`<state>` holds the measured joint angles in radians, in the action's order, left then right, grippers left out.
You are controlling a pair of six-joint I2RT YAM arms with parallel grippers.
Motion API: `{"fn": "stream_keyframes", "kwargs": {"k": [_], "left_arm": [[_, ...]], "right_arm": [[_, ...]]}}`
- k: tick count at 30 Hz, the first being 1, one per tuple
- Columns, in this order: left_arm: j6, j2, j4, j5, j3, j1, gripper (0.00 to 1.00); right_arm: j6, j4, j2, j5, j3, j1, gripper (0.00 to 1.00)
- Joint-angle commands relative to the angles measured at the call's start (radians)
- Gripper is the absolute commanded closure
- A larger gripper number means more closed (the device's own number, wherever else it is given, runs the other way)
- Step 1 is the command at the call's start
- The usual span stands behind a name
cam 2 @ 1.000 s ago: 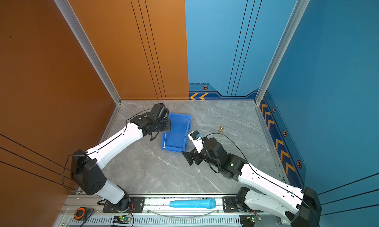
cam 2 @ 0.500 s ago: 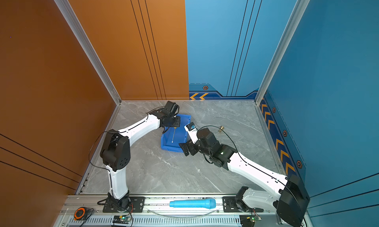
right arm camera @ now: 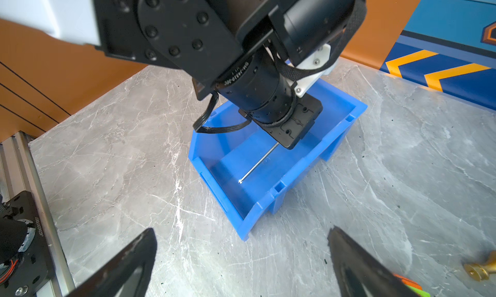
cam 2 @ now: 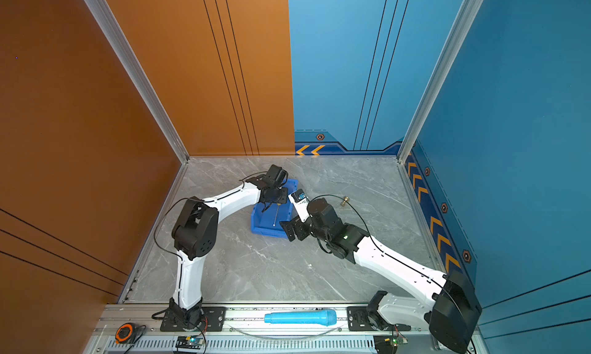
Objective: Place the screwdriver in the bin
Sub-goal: 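Lower the screwdriver into the blue bin and open the left gripper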
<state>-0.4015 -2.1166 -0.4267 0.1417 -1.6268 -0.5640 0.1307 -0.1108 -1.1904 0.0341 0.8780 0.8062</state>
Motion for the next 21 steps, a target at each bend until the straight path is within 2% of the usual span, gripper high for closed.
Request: {"fn": "stream_keyframes", "kwargs": {"k": [1,9,21], "left_arm": [[-0.021,-0.027,0.018,0.044,-0.031,-0.009,1.0],[-0.032,-0.069,0.035,0.06,-0.023,-0.016,1.0],[-0.031,-0.066,0.053,0.055,-0.013,-0.013,0.84]], "right_arm": [[0.013,0.019,0.03,-0.008,-0.003,-0.006,0.0],[0.018,0.013,0.059,-0.026,-0.017,-0.008,0.0],[0.018,-0.001,0.081,-0.046,-0.015,-0.011,0.0]]}}
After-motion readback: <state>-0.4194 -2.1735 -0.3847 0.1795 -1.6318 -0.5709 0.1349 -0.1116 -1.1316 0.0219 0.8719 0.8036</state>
